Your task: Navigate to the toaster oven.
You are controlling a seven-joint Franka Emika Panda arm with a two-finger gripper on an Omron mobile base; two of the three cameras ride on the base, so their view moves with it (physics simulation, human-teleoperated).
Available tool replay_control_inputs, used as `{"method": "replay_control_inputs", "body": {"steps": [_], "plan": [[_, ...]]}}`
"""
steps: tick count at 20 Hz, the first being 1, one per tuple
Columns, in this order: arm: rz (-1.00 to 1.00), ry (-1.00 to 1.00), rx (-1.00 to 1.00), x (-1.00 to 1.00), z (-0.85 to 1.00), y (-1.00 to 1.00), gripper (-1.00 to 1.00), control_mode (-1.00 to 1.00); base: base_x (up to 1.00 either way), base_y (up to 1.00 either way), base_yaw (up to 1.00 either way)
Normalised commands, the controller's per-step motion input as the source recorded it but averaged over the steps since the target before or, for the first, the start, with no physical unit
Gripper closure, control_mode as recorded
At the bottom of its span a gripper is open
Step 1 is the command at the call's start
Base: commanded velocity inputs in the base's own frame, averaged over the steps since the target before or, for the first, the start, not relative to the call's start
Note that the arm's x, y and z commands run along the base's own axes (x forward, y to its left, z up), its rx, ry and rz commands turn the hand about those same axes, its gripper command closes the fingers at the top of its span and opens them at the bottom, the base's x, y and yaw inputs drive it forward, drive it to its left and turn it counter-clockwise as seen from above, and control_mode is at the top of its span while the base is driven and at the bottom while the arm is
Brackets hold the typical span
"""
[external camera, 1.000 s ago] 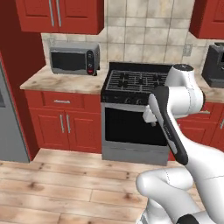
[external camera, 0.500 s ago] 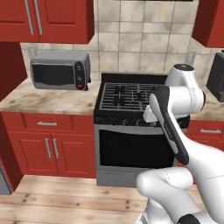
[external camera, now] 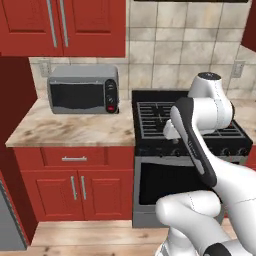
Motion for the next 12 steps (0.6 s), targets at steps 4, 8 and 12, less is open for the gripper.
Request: {"method": "replay_control_inputs", "body": {"steps": [4, 8, 12], "plan": [[0.00, 0.00, 0.00, 0.00, 0.00, 0.00, -1.00, 1.00, 0.49, 0.87, -0.22], [0.00, 0.00, 0.00, 0.00, 0.00, 0.00, -1.00, 1.00, 0.56, 0.78, -0.21], [0.00, 0.00, 0.00, 0.00, 0.00, 0.00, -1.00, 1.00, 0.64, 0.51, -0.18]]}}
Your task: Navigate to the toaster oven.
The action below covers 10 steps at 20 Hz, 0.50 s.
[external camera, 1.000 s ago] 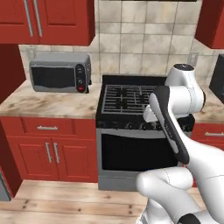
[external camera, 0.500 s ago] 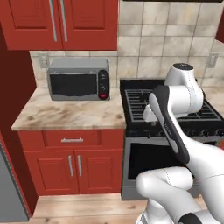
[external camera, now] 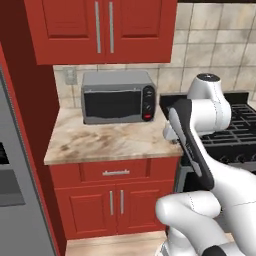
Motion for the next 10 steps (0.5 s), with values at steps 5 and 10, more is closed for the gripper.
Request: {"method": "replay_control_inputs", "body": {"steps": [5, 10], "plan": [[0.00, 0.00, 0.00, 0.00, 0.00, 0.00, -1.00, 1.00, 0.65, 0.37, -0.16], [0.00, 0.00, 0.00, 0.00, 0.00, 0.00, -1.00, 1.00, 0.64, 0.41, -0.16]]}}
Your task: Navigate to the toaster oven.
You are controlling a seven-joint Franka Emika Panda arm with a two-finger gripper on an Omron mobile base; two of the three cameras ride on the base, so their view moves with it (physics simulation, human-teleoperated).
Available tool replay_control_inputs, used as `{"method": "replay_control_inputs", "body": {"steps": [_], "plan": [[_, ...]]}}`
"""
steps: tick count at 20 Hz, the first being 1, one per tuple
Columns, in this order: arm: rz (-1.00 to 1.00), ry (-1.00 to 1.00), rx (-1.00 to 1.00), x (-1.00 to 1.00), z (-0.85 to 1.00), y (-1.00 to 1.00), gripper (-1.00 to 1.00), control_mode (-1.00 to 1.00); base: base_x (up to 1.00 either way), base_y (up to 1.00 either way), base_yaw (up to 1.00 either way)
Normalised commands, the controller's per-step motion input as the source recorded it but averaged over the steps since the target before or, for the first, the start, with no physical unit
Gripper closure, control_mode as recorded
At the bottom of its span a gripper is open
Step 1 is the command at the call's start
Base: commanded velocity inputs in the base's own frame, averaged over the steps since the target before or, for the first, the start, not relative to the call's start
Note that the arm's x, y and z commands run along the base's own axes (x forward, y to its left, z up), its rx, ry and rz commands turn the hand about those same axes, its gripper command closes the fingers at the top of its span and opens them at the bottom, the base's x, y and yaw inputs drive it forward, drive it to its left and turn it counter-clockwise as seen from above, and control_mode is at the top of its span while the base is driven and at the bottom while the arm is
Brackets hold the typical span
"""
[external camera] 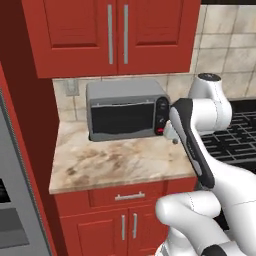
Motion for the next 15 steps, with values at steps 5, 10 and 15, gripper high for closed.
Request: {"method": "replay_control_inputs", "body": {"steps": [5, 10, 15], "plan": [[0.00, 0.00, 0.00, 0.00, 0.00, 0.00, -1.00, 1.00, 0.55, 0.51, -0.16], [0.00, 0.00, 0.00, 0.00, 0.00, 0.00, -1.00, 1.00, 0.53, 0.47, -0.15], [0.00, 0.00, 0.00, 0.00, 0.00, 0.00, -1.00, 1.00, 0.57, 0.27, -0.11]]}}
